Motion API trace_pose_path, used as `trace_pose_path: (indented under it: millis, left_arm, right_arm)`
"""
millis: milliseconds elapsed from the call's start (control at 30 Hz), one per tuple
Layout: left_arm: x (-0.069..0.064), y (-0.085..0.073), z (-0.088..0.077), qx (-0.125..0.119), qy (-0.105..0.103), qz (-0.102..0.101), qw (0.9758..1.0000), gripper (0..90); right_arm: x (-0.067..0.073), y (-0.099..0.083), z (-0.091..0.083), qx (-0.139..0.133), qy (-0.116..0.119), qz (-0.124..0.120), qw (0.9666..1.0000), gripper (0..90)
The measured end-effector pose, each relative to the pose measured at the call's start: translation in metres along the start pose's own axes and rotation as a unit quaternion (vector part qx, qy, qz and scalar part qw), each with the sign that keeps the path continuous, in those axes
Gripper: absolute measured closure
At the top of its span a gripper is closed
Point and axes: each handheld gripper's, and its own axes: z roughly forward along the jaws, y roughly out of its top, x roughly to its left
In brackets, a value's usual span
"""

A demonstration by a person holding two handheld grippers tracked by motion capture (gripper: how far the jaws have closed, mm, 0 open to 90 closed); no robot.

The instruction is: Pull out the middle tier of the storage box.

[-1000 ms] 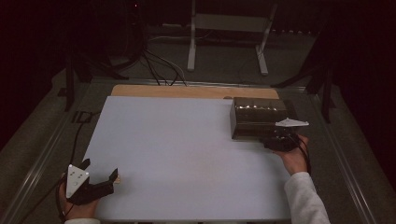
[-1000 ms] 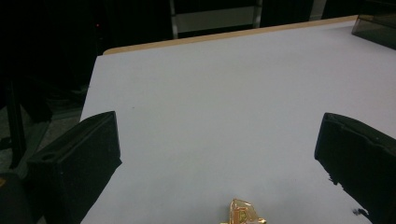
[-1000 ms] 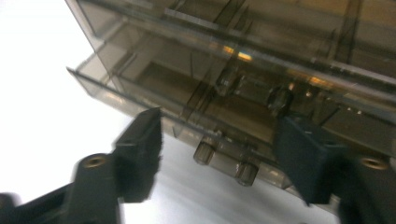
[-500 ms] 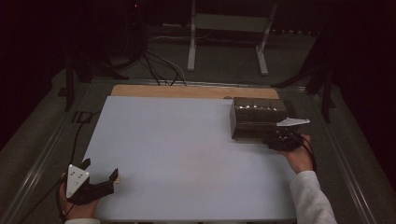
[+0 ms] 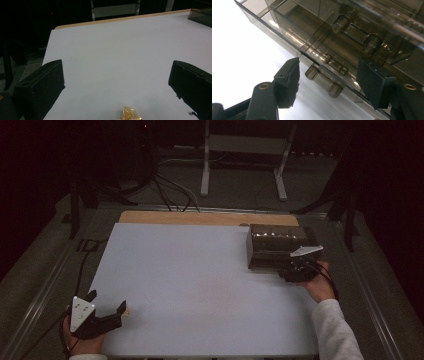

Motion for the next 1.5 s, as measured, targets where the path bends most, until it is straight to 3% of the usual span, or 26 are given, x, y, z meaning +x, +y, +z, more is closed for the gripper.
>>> trace_pose_path:
  millis: [100, 333, 600, 1500]
  left_arm:
    - [0.0, 0.0, 0.0, 0.002, 0.0, 0.001, 1.0, 1.5]
    - [0.001, 0.0, -0.001, 0.001, 0.0, 0.0, 1.0, 1.5]
    - [0.001, 0.0, -0.001, 0.0, 0.0, 0.0, 1.0, 1.5]
    - [0.0, 0.0, 0.0, 0.002, 0.0, 0.001, 1.0, 1.5]
  right_arm:
    - [0.001, 0.001, 0.002, 0.004, -0.003, -0.008, 1.0, 34.9]
    - [0.001, 0.001, 0.001, 0.022, -0.011, -0.04, 0.9989, 43.5]
    - [0.002, 0.0, -0.001, 0.025, -0.006, -0.052, 0.9983, 45.4]
    - [0.011, -0.012, -0.013, 0.018, 0.008, -0.059, 0.998, 49.0]
